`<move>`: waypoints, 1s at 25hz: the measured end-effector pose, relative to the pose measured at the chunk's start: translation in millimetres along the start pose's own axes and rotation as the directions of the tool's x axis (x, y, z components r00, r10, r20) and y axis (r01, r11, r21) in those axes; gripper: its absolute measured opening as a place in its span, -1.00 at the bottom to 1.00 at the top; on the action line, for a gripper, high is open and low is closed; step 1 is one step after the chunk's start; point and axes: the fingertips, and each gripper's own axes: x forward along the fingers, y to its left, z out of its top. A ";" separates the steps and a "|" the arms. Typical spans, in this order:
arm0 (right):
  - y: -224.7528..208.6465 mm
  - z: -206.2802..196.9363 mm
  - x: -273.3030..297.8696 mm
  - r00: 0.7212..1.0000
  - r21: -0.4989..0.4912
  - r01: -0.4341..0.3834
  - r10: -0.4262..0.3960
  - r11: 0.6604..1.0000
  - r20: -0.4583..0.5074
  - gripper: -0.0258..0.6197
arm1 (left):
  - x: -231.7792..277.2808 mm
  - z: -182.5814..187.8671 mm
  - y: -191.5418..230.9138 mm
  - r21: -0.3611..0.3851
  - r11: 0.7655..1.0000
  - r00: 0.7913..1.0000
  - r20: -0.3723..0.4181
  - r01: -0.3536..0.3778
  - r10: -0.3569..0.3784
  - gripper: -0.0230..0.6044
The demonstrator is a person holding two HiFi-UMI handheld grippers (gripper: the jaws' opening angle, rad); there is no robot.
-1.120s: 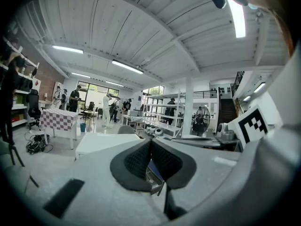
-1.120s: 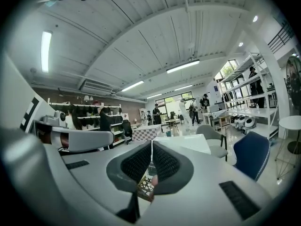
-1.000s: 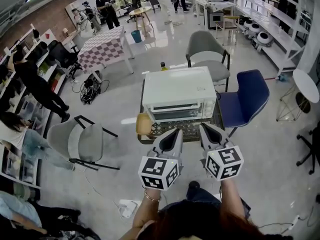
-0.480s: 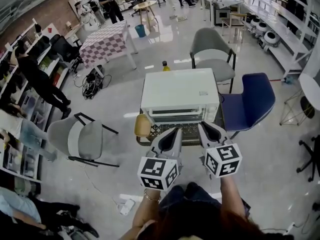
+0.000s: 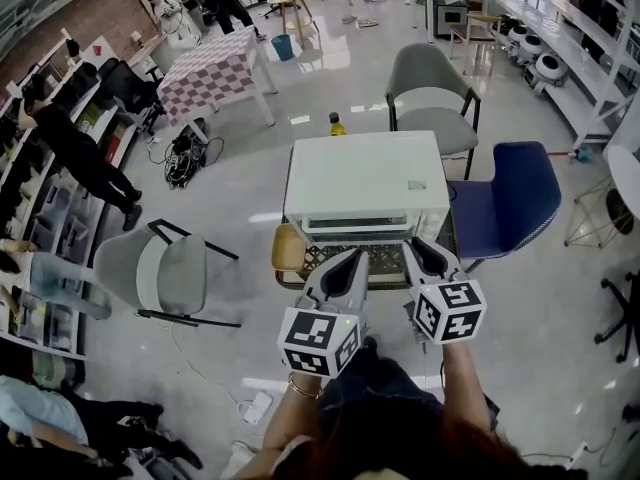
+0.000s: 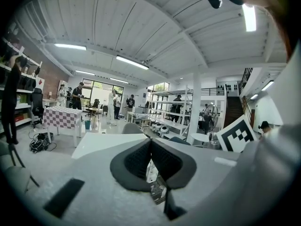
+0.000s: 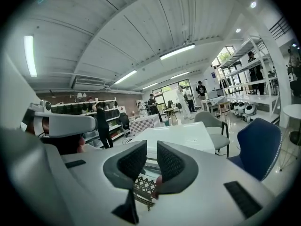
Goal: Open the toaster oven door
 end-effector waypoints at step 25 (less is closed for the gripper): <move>-48.1 -59.7 75.2 0.978 0.098 0.173 -0.160 0.980 -0.132 -0.42 | 49.7 -11.5 45.3 -0.020 0.996 0.994 -0.056 0.092 -0.093 -0.88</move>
